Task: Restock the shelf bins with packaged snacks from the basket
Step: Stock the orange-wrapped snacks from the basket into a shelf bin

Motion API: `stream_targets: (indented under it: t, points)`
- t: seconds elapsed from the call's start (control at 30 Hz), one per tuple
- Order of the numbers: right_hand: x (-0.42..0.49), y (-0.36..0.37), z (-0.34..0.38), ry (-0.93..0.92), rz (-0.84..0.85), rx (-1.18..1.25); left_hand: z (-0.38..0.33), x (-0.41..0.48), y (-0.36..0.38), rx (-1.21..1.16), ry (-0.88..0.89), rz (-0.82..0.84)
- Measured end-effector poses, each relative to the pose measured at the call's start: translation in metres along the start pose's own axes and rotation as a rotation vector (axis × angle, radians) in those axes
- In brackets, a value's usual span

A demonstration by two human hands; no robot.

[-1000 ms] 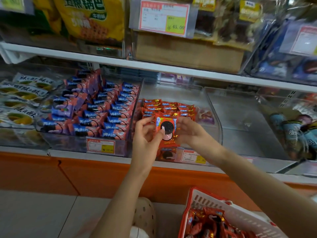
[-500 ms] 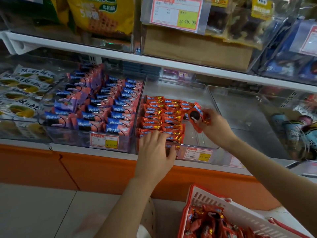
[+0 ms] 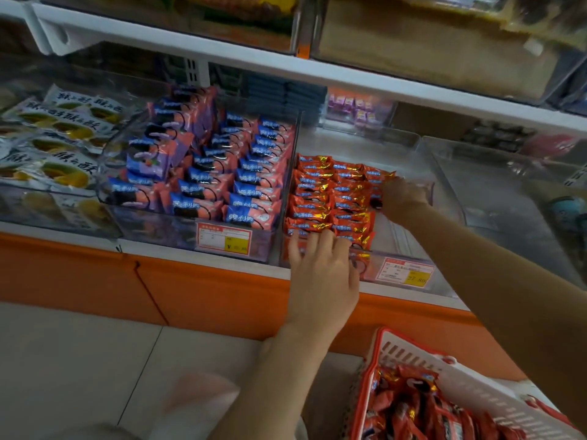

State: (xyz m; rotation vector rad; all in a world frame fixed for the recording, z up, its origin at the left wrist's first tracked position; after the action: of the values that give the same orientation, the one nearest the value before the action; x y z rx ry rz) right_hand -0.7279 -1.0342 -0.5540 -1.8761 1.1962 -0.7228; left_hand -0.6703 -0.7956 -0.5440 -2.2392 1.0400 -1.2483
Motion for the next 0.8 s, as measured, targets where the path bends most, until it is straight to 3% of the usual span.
stream_targets:
  t: [0.3, 0.53, 0.7, 0.8]
  points:
    - [0.014, -0.006, 0.001, -0.104, -0.098, -0.136, 0.000, 0.002, -0.002, 0.006, -0.051, -0.051]
    - [0.012, 0.003, 0.003, -0.069, -0.047, 0.076, -0.001, 0.003, -0.003, 0.024, -0.065, -0.067]
    - [0.010, 0.000, 0.009, -0.078, -0.137, -0.128, -0.003, 0.003, -0.002, 0.038, -0.068, -0.058]
    - [0.012, -0.002, 0.012, -0.088, -0.105, -0.090, -0.003, 0.004, -0.001, 0.043, -0.073, -0.056]
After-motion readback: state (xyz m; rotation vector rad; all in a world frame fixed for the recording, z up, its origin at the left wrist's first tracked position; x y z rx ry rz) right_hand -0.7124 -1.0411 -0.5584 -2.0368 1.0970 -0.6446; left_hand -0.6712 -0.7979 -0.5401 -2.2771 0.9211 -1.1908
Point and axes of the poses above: each hand's wrist, its own x-axis towards the middle knuckle, its own y-axis out of the palm, z = x × y, the point moved 8 cm from there along x, towards the middle knuckle, and after that the axes turned 10 degrees about -x, right-handed, at the moved point
